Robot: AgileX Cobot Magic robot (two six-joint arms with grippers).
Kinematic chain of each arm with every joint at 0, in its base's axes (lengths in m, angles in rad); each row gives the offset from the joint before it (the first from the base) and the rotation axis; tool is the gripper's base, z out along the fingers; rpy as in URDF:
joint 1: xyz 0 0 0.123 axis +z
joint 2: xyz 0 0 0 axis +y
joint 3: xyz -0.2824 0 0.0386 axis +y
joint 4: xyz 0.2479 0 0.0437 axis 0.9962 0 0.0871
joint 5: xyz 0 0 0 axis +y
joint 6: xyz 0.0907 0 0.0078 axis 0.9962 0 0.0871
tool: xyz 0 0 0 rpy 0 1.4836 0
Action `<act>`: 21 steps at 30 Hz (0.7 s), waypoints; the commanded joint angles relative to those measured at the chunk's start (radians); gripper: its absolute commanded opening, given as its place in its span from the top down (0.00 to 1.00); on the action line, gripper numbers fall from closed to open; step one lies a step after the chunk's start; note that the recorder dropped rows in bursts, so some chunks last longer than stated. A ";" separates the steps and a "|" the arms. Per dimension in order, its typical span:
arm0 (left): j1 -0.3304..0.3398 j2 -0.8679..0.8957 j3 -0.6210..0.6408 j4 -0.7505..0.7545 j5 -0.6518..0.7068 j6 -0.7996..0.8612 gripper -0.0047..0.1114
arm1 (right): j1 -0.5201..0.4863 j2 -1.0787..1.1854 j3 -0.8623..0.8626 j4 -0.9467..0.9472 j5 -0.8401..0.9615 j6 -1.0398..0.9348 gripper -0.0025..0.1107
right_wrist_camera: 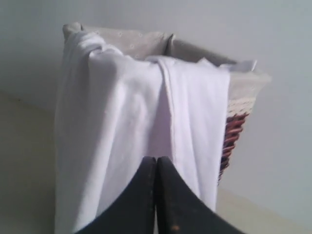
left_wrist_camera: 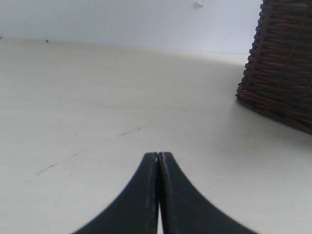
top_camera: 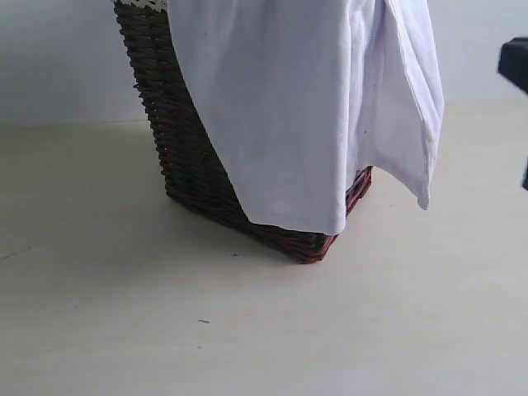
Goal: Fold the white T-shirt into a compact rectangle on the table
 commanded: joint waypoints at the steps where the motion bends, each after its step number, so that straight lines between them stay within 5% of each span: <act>1: -0.005 -0.006 -0.002 -0.005 -0.002 -0.001 0.96 | -0.007 -0.155 -0.009 -0.001 0.083 -0.047 0.98; 5: -0.005 -0.006 -0.002 -0.005 -0.002 -0.001 0.96 | -0.071 -0.201 -0.009 -0.012 0.290 -0.063 0.98; 10: -0.005 -0.006 -0.002 -0.005 -0.002 -0.001 0.96 | -0.090 -0.159 -0.009 -0.258 0.540 -0.111 0.98; 14: -0.005 -0.006 -0.002 -0.005 -0.002 -0.001 0.96 | -0.090 -0.079 -0.012 -0.300 0.497 -0.103 0.98; 21: -0.005 -0.006 -0.002 -0.005 -0.002 -0.001 0.96 | -0.117 0.002 -0.012 -0.295 0.267 0.226 0.98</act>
